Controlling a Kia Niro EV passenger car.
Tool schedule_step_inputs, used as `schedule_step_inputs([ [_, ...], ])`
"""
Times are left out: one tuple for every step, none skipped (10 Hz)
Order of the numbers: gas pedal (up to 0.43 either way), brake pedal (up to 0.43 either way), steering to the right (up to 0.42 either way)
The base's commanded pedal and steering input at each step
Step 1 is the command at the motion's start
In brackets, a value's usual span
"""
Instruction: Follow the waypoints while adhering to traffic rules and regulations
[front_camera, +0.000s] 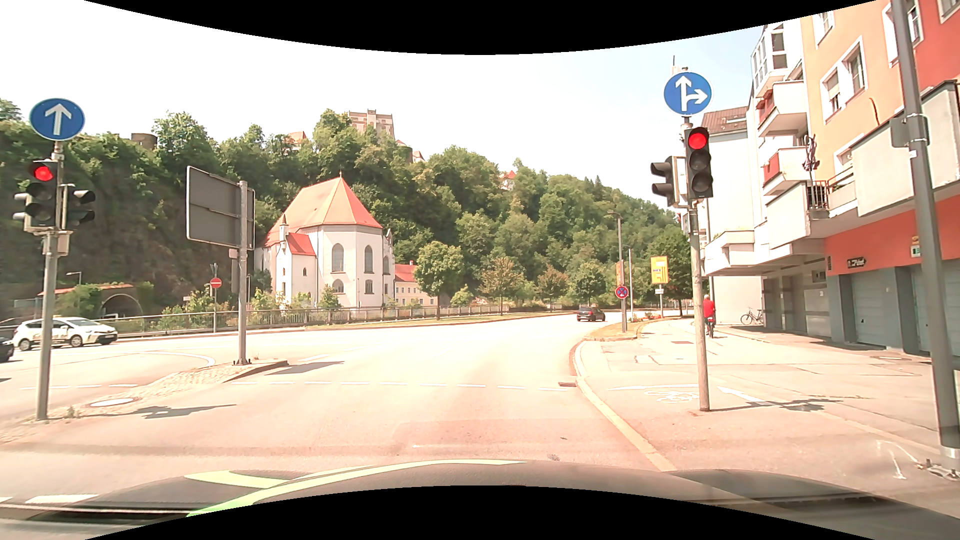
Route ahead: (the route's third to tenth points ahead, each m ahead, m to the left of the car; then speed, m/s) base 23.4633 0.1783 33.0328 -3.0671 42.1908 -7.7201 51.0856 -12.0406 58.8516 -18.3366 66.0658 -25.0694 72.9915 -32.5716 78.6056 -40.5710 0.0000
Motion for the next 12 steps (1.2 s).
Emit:
schedule_step_inputs([
  [0.0, 0.335, 0.04],
  [0.0, 0.335, 0.04],
  [0.0, 0.335, 0.04],
  [0.0, 0.335, 0.04],
  [0.0, 0.335, 0.04],
  [0.0, 0.335, 0.04],
  [0.0, 0.335, 0.04],
  [0.0, 0.335, 0.04],
  [0.0, 0.335, 0.04],
  [0.0, 0.335, 0.04],
  [0.0, 0.335, 0.04],
  [0.0, 0.335, 0.04],
])
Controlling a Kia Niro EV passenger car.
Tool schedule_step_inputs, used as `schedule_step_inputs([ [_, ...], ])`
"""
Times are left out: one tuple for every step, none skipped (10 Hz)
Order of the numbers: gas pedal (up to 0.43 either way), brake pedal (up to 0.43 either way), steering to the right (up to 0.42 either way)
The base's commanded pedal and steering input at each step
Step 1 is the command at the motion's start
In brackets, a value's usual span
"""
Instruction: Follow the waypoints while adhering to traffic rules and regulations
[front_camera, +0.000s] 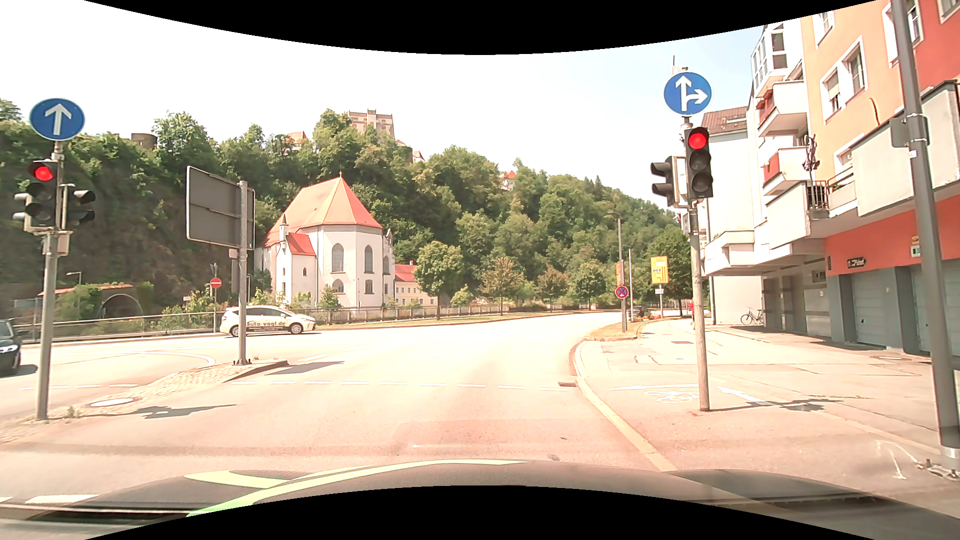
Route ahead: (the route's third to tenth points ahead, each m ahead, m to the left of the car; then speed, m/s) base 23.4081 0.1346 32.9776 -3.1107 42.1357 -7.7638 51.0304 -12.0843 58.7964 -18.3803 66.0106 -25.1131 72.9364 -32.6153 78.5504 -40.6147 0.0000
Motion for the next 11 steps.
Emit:
schedule_step_inputs([
  [0.0, 0.335, 0.04],
  [0.0, 0.335, 0.04],
  [0.0, 0.335, 0.04],
  [0.0, 0.335, 0.04],
  [0.0, 0.335, 0.04],
  [0.0, 0.335, 0.04],
  [0.0, 0.335, 0.04],
  [0.0, 0.335, 0.041],
  [0.0, 0.335, 0.04],
  [0.0, 0.335, 0.04],
  [0.0, 0.335, 0.04],
])
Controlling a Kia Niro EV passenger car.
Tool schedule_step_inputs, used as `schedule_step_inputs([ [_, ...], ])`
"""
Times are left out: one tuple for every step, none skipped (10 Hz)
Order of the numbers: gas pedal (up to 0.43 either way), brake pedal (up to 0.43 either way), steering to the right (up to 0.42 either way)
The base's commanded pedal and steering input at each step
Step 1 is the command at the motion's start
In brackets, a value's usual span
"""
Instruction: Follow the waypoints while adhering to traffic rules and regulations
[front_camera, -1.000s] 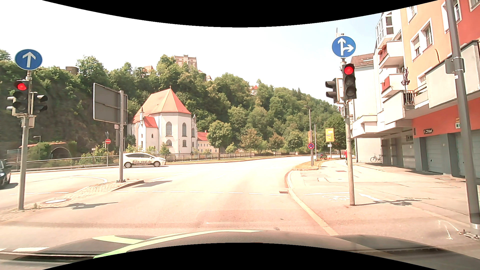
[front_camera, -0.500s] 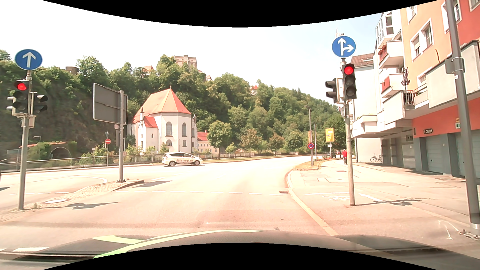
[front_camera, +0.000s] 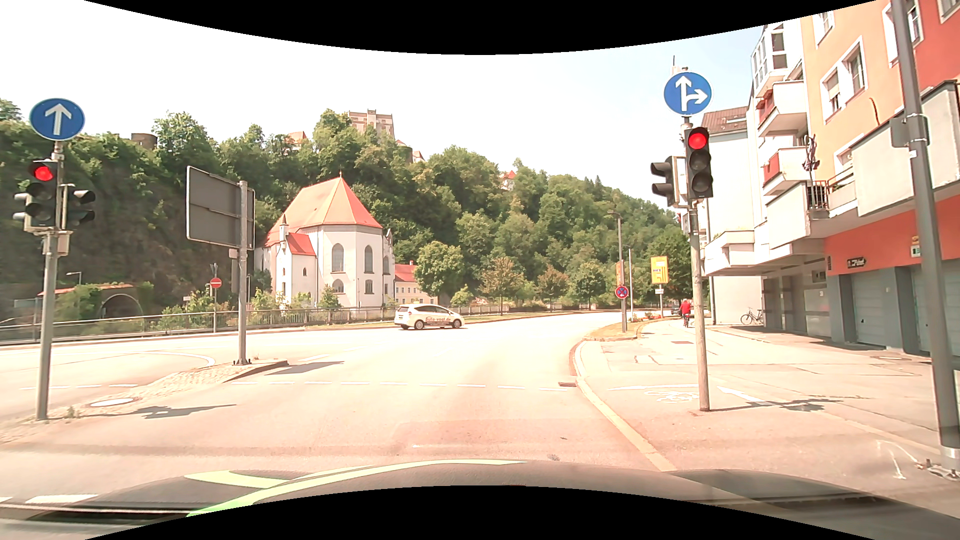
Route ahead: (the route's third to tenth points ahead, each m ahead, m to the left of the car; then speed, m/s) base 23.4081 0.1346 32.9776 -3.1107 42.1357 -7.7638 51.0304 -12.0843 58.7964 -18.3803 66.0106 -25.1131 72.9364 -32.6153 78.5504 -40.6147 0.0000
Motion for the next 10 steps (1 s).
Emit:
schedule_step_inputs([
  [0.0, 0.335, 0.04],
  [0.0, 0.335, 0.04],
  [0.0, 0.335, 0.04],
  [0.0, 0.335, 0.04],
  [0.0, 0.335, 0.04],
  [0.0, 0.335, 0.04],
  [0.0, 0.335, 0.04],
  [0.0, 0.335, 0.04],
  [0.0, 0.335, 0.04],
  [0.0, 0.335, 0.04],
])
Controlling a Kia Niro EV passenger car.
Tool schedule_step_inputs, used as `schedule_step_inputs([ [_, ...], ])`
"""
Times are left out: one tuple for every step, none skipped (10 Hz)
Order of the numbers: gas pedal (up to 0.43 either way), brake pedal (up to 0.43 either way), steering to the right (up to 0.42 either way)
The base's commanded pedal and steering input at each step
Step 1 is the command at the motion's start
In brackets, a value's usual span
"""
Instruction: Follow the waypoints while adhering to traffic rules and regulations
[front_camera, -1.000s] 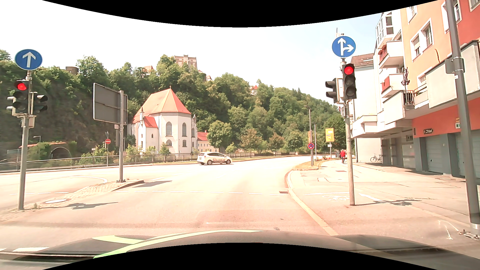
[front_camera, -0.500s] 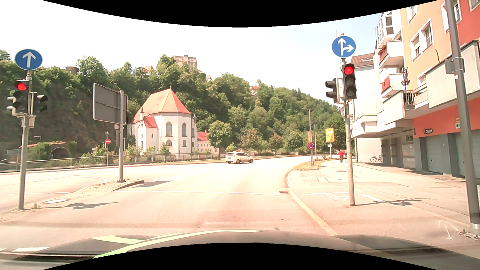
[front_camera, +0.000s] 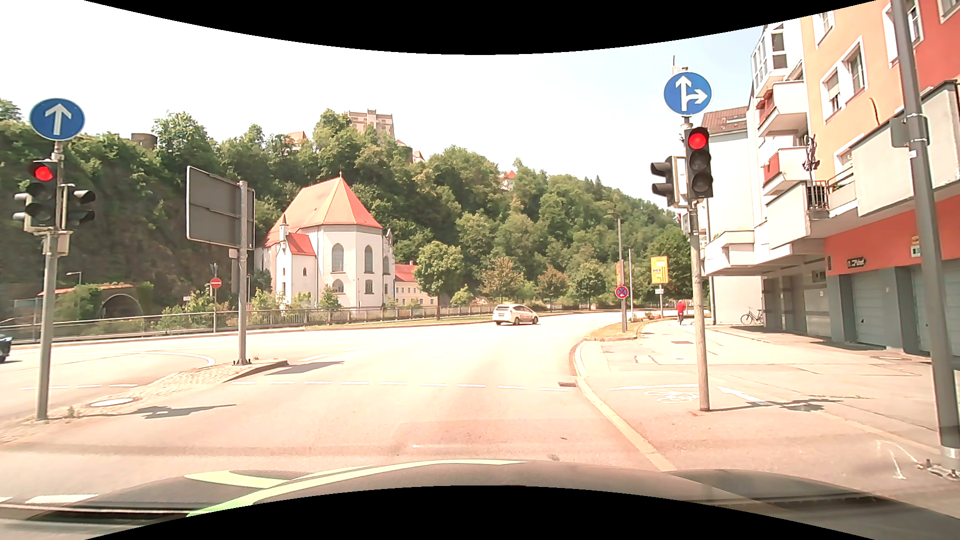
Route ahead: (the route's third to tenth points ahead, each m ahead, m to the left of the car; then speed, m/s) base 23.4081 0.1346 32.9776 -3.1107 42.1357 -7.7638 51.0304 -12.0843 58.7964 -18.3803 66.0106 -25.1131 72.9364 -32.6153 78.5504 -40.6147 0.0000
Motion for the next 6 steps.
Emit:
schedule_step_inputs([
  [0.0, 0.335, 0.04],
  [0.0, 0.335, 0.04],
  [0.0, 0.335, 0.04],
  [0.0, 0.335, 0.04],
  [0.0, 0.335, 0.04],
  [0.0, 0.335, 0.04],
])
